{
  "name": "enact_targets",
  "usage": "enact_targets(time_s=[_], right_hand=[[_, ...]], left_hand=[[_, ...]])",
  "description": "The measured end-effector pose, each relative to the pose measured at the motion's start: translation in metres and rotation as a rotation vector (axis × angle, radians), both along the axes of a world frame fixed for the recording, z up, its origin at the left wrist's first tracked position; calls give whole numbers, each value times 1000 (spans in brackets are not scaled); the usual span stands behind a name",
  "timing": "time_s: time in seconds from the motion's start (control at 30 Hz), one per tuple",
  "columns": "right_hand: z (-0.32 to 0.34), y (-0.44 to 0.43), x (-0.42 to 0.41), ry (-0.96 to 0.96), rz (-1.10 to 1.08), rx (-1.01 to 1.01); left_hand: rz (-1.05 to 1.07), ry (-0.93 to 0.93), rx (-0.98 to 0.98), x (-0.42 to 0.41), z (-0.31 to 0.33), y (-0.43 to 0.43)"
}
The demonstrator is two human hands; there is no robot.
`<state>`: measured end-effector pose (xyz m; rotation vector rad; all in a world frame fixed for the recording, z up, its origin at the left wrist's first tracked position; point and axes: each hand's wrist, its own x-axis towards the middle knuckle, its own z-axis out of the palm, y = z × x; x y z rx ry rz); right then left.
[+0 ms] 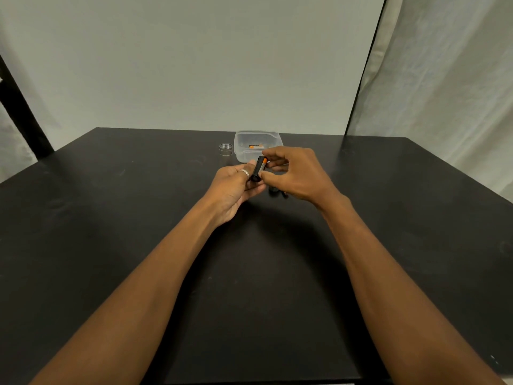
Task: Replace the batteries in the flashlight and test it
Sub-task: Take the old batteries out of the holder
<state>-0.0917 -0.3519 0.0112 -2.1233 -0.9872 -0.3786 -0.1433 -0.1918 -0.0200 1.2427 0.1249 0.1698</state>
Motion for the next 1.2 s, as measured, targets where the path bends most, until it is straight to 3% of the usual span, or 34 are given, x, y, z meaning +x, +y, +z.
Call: enact_targets(time_s=[0.17, 0.33, 0.77, 1.2], right_hand=[[-1, 1, -4, -158, 1, -75], [-1, 1, -3, -153, -15, -111], [-11, 3, 5, 85, -43, 110], [-12, 8, 7, 179, -22, 109]], left_hand=[[-1, 1, 50, 1, -1, 2], [-6, 14, 86, 0, -1, 0], [0, 13, 21, 2, 0, -2], [25, 18, 44, 4, -2, -1]])
